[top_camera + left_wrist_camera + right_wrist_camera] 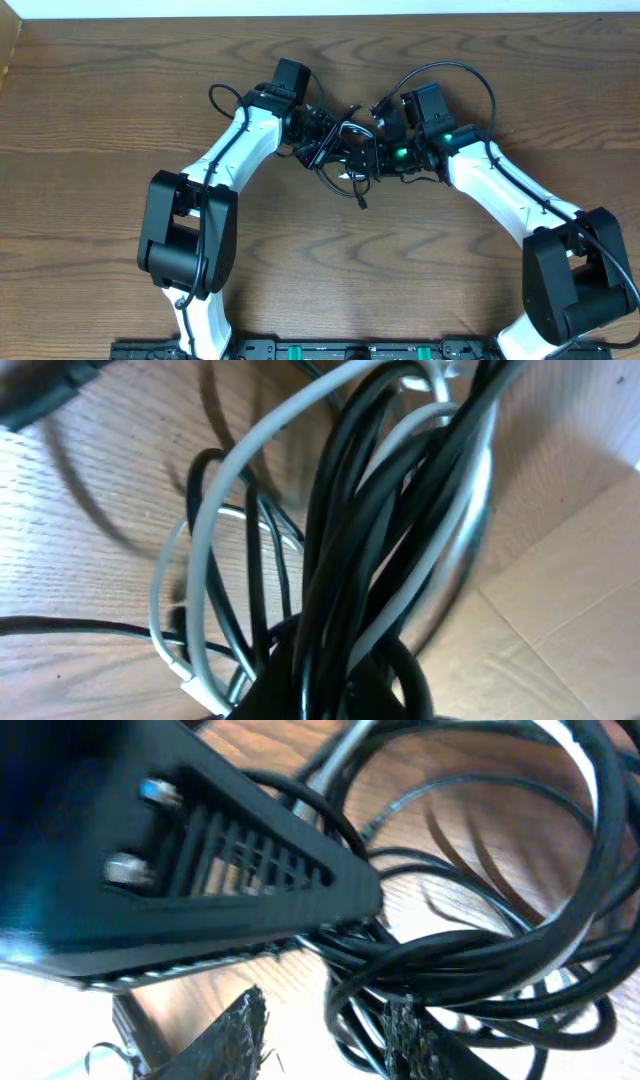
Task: Untangle cables
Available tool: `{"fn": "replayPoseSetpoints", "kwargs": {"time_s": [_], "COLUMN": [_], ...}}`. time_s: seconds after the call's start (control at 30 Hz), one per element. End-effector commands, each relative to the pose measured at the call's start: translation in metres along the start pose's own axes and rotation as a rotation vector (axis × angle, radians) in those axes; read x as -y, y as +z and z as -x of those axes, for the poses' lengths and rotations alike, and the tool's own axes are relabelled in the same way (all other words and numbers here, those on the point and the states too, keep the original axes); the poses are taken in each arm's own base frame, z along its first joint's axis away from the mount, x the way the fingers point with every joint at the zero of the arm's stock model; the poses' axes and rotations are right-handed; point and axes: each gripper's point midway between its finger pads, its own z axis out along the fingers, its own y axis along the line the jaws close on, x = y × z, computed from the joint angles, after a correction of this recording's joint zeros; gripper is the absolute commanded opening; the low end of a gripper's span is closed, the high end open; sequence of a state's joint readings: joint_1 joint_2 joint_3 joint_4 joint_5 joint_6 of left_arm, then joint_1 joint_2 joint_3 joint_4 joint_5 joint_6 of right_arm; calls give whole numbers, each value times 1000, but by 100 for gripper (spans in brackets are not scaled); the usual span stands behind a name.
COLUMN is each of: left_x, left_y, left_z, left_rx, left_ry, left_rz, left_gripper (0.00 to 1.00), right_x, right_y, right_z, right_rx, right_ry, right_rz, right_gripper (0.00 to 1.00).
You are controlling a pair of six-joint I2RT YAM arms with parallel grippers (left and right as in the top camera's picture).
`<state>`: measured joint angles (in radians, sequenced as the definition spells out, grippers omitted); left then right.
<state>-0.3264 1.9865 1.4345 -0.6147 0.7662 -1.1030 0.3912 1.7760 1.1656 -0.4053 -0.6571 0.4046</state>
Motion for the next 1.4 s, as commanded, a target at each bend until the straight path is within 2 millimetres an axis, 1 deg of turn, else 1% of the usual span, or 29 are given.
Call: {"fn": "replayPoseSetpoints", "kwargs": {"time_s": [0.0,0.1,0.27,0.5,0.67,0.73,0.83,1.0,1.2,1.37], "left_x": [3,3,8,9,11,12,13,13,15,16], "left_y": [-3,-3,-4,-5,-5,-6,-6,-6,-7,-8], "left_z": [-14,-17,-29,-32,-37,-39,-40,-41,-45,-48], "left_rx": [-35,-50,-121,-140,-172,-184,-190,-198,-221,-242], "left_ry": [-50,-85,-140,-193,-204,-208,-215,-215,-260,-283], "left_rz": [-5,-7,-29,-32,-40,-44,-45,-47,-49,-51], "left_gripper": [8,8,8,8,8,8,8,8,8,8], "right_x": [-18,-13,-6,-10,-13,-9,-1,-4,-5,0], "right_y": [-5,-10,-12,-8,-4,-3,-1,0,4,11], "right_z": [11,17,12,6,1,2,5,9,9,8], "right_rx": [19,35,15,-4,-19,-11,11,30,36,56], "right_ry": [-31,-1,31,28,23,19,11,-23,-51,-75], "right_rz": [105,107,92,95,92,63,8,12,-11,-103], "right_gripper": [37,36,33,30,25,23,24,24,18,18]}}
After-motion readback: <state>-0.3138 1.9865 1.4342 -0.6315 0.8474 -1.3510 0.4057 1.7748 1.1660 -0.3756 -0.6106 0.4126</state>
